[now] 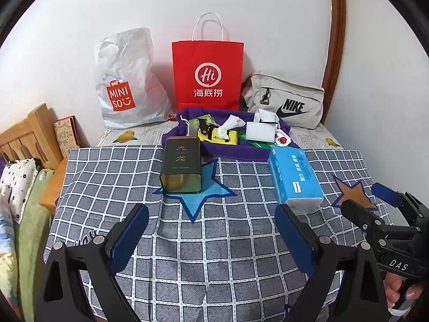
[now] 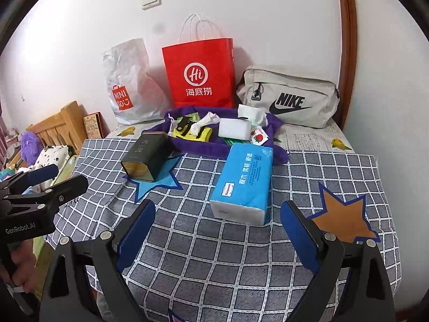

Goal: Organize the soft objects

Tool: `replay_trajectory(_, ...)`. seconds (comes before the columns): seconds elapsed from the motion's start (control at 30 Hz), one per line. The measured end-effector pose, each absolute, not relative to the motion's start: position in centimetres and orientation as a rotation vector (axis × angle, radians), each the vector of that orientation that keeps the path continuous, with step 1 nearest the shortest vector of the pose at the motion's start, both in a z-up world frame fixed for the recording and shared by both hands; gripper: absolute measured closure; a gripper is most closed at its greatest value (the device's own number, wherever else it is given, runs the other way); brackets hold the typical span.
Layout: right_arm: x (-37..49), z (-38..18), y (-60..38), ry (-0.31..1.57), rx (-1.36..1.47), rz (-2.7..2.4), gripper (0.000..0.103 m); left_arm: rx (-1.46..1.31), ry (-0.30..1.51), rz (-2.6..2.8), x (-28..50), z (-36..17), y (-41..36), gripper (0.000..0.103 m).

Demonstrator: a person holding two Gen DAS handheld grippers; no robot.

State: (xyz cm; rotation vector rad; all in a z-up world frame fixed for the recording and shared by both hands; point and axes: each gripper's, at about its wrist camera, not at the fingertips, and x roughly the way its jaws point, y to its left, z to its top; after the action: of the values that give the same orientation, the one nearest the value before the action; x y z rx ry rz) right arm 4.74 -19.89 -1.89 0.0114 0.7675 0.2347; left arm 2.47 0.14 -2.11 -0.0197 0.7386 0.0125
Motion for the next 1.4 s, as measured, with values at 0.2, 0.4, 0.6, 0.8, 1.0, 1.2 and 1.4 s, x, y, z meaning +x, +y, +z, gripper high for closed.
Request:
replay_trajectory(0.2,4.59,-1.85,-19.67,0.767,0.004,0.242,0.01,-0.031,0.739,0.008,2.29,-1.92,0.23,0.008)
replay_trajectory(0.4,4.63,-1.91,-19.6,0.771,0.004,0.241,0.01,-0.028,0.743,0.008,2.37,-1.97,0.31,0.008)
replay_trajectory(0.6,4.57,-1.95,-19.4,0.771,-0.001,0.243,0.01,-0.025,0.747,0.009,2.38,-2.09,0.35,0.008)
replay_trajectory(0.8,4.56,-1.78,-19.51,0.768,0.0,0.236,0.01,-0.027,0.746,0.008,2.29,-2.05,0.21,0.008)
replay_trajectory(1.0,4.48,-1.62,-19.74,0.763,0.006,0.23,0.01,-0.023,0.745,0.006,2.3,-2.01,0.11,0.008)
replay_trajectory(1.2,4.45,-1.49,-20.04,0.761,0.011,0.221,0.01,-0.021,0.745,-0.002,2.23,-2.06,-0.09,0.008)
replay_trajectory(1.4,4.34,-1.42,-20.1,0.761,0.01,0.22,0.01,-0.023,0.743,-0.001,2.21,-1.98,-0.1,0.008)
